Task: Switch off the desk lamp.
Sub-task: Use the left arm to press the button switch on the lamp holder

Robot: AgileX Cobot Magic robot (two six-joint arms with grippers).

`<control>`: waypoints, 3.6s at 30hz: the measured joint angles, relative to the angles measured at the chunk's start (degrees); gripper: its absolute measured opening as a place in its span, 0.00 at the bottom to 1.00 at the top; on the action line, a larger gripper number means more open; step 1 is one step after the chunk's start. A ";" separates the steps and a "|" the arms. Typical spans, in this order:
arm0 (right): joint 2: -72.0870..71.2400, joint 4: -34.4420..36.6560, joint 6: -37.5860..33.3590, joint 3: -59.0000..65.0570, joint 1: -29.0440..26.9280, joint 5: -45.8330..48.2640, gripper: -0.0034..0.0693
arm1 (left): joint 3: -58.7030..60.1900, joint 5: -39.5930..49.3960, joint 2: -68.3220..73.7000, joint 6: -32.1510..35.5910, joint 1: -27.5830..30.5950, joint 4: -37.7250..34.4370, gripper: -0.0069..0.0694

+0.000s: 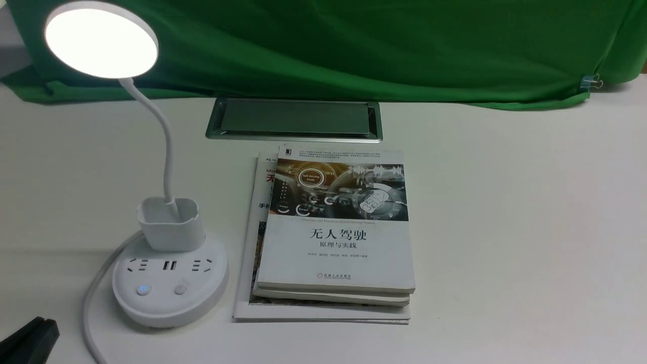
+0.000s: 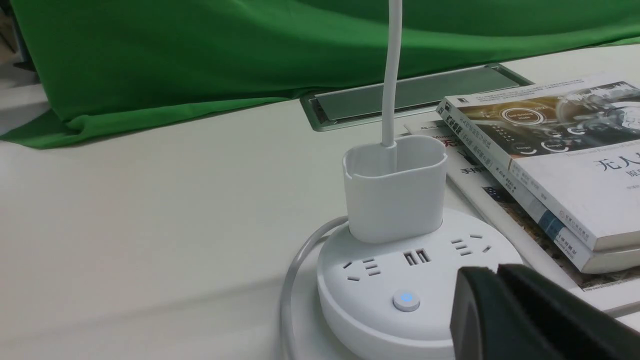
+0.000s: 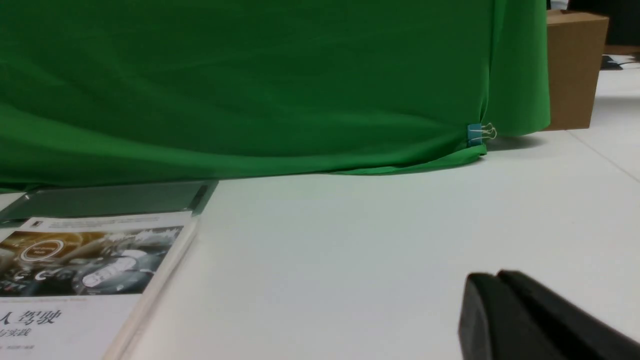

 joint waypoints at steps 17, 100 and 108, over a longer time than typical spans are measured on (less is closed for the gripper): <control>0.00 0.00 0.00 0.00 0.00 0.00 0.10 | 0.00 -1.86 0.00 -0.33 0.00 -1.82 0.12; 0.00 0.00 0.05 0.00 0.00 0.00 0.10 | -46.86 28.74 77.40 -34.20 -13.22 20.46 0.12; 0.00 0.00 0.05 0.00 0.00 0.00 0.10 | -50.72 28.07 86.22 -30.76 -13.26 17.43 0.12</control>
